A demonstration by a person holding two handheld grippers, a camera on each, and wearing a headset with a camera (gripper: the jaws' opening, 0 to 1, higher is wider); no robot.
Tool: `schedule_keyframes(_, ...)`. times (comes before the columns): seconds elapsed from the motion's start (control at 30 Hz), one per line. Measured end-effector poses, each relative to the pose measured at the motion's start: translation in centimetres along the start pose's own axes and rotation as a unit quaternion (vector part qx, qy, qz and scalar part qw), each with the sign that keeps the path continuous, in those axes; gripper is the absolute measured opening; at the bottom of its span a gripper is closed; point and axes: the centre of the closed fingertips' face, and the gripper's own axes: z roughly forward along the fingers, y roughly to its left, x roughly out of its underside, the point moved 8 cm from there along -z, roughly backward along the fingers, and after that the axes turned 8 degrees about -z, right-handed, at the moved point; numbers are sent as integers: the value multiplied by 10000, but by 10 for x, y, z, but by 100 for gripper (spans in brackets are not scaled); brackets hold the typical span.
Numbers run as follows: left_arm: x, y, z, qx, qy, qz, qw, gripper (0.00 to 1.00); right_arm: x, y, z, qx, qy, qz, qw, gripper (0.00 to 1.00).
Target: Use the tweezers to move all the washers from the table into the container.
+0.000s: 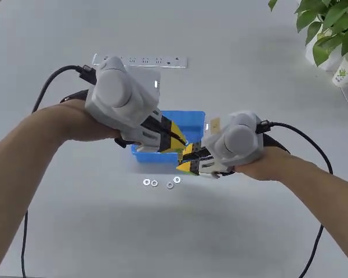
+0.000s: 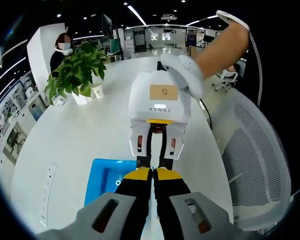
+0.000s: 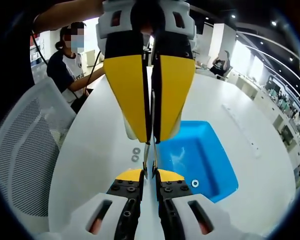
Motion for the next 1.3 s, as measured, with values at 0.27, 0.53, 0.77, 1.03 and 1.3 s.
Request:
schedule_keyframes(0.27,8,-3,4,33,23,-75,10000,5,4,6,7,-41,15,17,10000,12)
schedule_keyframes(0.53,17,-7,9,79,37,-185,9998,5,10,12,13,-107,26,45,9999,12)
schedule_keyframes(0.77,22,-8,13,108,69,-247,9996,5,14,15,18,-144,15,97,9998,12)
schedule_keyframes(1.03,27,-9,16,130,87,-317,9994,5,17,17,23,-201,7,151,9997,12)
schedule_keyframes(1.3,32,-8,19,138,94,-363,9992,5,20,17,28,-255,19,177,9995,12)
